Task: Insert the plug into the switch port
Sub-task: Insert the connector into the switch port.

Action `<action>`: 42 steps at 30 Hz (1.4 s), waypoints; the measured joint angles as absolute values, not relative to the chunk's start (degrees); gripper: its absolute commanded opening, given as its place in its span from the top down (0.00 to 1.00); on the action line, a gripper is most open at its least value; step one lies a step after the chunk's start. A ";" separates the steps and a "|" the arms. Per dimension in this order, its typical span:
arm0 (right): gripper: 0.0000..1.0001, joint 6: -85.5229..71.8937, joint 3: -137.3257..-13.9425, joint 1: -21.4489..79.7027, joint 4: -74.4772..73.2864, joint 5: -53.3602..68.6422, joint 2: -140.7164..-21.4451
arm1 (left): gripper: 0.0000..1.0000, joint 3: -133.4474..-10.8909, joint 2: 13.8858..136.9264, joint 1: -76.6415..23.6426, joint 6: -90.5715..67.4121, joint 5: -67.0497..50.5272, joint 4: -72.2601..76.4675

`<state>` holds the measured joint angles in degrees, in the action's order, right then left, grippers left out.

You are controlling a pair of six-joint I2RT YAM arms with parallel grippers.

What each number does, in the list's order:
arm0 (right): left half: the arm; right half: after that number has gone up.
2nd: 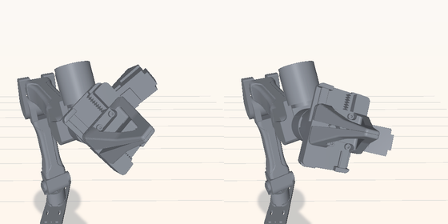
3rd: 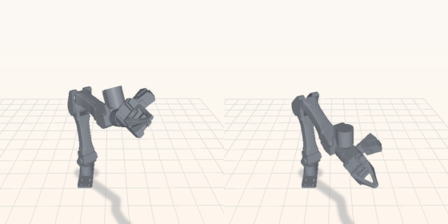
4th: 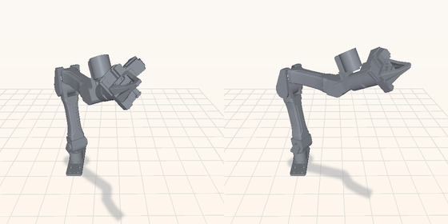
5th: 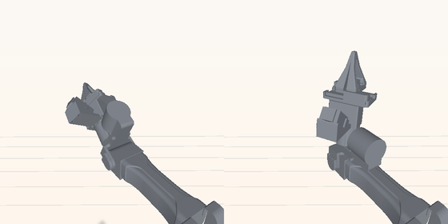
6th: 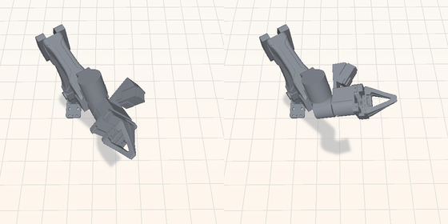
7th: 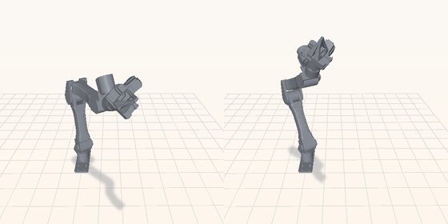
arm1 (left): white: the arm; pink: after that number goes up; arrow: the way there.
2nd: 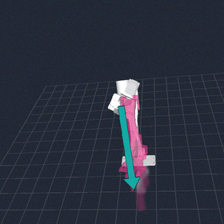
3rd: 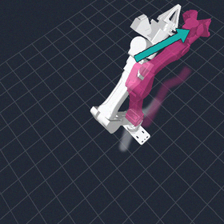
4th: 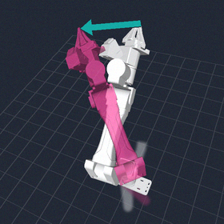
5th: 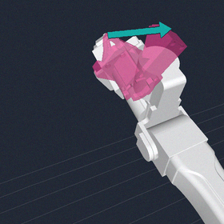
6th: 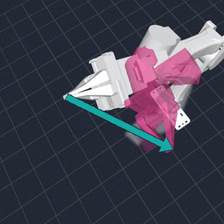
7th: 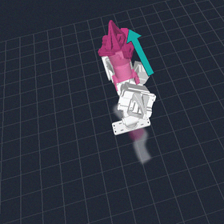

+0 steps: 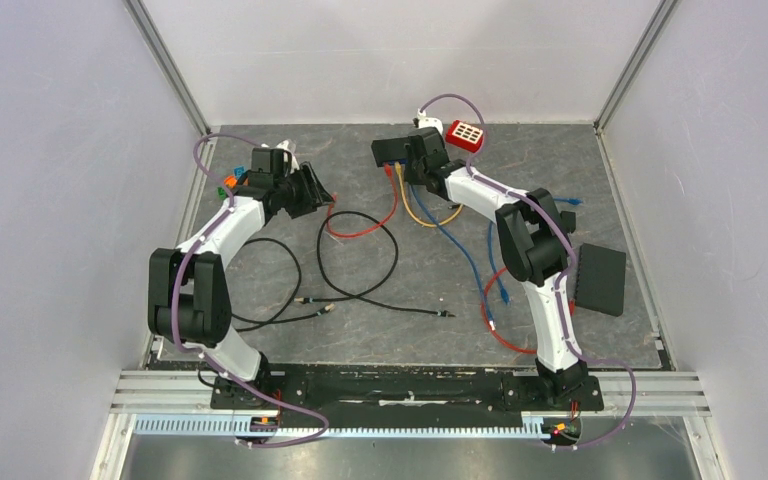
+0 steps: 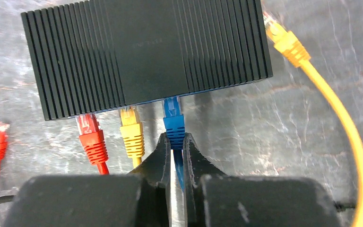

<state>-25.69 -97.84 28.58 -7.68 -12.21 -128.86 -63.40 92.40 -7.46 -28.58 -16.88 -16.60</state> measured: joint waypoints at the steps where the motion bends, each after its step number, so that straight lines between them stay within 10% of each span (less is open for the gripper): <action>1: 1.00 -26.52 -97.34 28.45 -8.38 -12.45 -128.90 | 0.42 -62.76 92.16 -7.46 -28.58 -17.04 -16.58; 15: 1.00 -32.25 -100.73 26.39 -13.23 -16.03 -131.50 | 0.43 -53.69 85.80 -13.21 -30.28 -19.03 -13.61; 28: 0.49 -38.50 -82.21 27.05 -9.34 -21.08 -120.62 | 0.43 -51.79 83.90 -14.76 -30.24 -17.39 -13.43; 42: 0.55 -22.65 -53.76 27.44 0.75 -16.10 -87.92 | 0.43 -51.72 78.70 -14.48 -29.26 -2.92 -17.63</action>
